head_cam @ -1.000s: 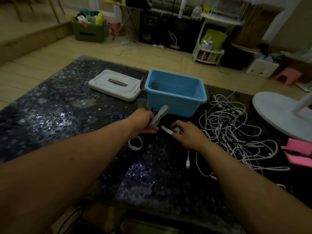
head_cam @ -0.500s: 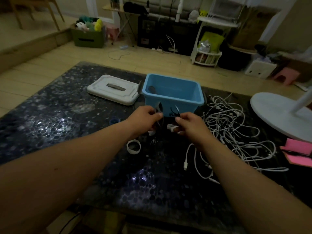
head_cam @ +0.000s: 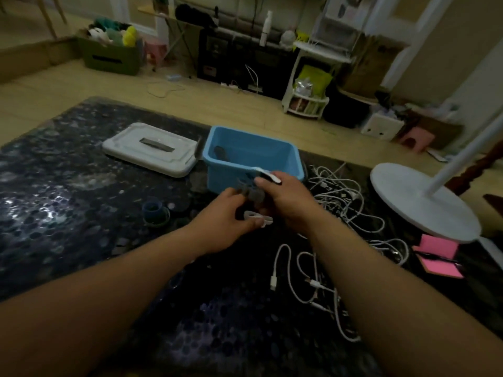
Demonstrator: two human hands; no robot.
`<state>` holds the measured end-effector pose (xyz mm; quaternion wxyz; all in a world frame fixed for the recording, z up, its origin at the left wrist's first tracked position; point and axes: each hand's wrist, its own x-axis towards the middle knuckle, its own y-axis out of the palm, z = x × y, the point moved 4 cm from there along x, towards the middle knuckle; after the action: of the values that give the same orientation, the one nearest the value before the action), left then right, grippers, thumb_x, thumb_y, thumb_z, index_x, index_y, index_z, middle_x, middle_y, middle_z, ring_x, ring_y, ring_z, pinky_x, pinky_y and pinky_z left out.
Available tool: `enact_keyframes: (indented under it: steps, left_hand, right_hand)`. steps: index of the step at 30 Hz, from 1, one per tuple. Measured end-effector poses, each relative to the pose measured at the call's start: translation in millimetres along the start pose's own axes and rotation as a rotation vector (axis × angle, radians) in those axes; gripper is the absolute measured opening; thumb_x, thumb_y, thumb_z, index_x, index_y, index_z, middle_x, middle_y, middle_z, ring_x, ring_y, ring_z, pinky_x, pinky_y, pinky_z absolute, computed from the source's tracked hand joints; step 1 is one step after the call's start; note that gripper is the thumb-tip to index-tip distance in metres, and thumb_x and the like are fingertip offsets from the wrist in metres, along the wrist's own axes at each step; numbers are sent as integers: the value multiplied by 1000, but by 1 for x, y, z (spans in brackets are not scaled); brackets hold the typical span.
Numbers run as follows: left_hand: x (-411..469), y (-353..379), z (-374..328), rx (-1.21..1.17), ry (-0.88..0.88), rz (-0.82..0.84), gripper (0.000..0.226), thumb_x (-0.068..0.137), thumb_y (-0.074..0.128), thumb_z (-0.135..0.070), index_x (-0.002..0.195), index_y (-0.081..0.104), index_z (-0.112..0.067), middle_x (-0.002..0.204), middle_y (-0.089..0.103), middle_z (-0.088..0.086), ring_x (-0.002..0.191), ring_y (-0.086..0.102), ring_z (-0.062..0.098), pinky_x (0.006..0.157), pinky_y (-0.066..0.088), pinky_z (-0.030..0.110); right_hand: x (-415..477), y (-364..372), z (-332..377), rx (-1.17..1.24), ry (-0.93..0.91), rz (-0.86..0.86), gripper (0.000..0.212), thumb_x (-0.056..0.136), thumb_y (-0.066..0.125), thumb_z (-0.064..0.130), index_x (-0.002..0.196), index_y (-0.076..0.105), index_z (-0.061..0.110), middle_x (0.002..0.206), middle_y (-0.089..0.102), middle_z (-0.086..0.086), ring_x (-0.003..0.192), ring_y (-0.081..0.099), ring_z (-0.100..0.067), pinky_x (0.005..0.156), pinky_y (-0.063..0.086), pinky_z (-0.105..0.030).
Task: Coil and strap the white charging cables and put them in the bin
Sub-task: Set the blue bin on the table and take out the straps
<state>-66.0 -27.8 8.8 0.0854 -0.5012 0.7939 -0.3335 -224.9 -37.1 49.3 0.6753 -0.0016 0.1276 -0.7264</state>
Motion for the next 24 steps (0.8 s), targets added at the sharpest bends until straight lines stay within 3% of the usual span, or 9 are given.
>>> enact_keyframes:
  steps: [3,7,9,11,13,15,17,21,24]
  left_hand:
    - [10,-8,-2,-3,-38,-36,49,97,72,-33,144,59,-22,138,53,0,122,55,14,99,40,21]
    - [39,-30,0,26,-40,-75,46,99,68,-25,144,60,-20,136,62,3,120,61,19,105,50,38]
    - [52,-44,-1,24,-44,-154,42,101,65,-22,142,61,-19,136,64,1,117,62,16,100,51,31]
    - [58,-55,1,27,-75,-218,40,103,64,-20,142,60,-19,136,63,-2,109,63,12,90,50,25]
    - [59,-59,5,90,-70,-223,39,102,64,-20,141,60,-19,132,65,-1,106,63,13,92,52,28]
    - [56,-58,9,143,-60,-206,38,100,66,-19,137,61,-19,120,67,-1,100,64,14,95,55,34]
    - [52,-58,12,169,-65,-203,32,99,65,-18,131,63,-19,109,66,-4,93,64,11,89,55,29]
    - [35,-64,23,94,-77,-301,13,99,63,-18,109,70,-24,91,66,-14,81,63,-4,69,44,5]
    - [25,-65,49,170,-203,-317,7,96,64,-21,102,67,-23,89,68,-8,79,65,5,72,53,27]
  right_hand:
    - [14,1,21,-41,-35,21,7,104,63,11,110,66,11,82,68,-12,63,73,-19,54,57,-27]
    - [41,-2,51,-51,-114,-58,12,103,63,8,115,63,7,83,66,-9,64,72,-18,57,58,-27]
    - [61,-13,57,-127,-104,-154,11,102,63,11,113,63,7,85,66,-12,68,70,-23,58,57,-31]
    - [75,-25,57,-430,-62,-173,22,98,67,17,116,66,5,95,68,-16,75,67,-27,60,55,-37]
    - [77,-28,54,-853,-25,-94,32,96,71,27,116,70,3,110,70,-19,87,67,-29,70,53,-40]
    - [74,-25,50,-1007,-73,-35,36,99,68,30,120,73,1,123,70,-17,104,66,-30,86,54,-41]
    - [67,-22,51,-1004,-206,-70,33,102,65,28,125,73,6,130,71,-11,116,65,-27,98,51,-37]
    - [36,-28,45,-765,-470,-386,19,103,57,23,112,73,18,107,73,1,93,64,-15,80,48,-30]
    - [13,-17,4,-764,-531,-340,16,100,58,26,107,72,20,99,74,0,86,68,-21,74,53,-35]
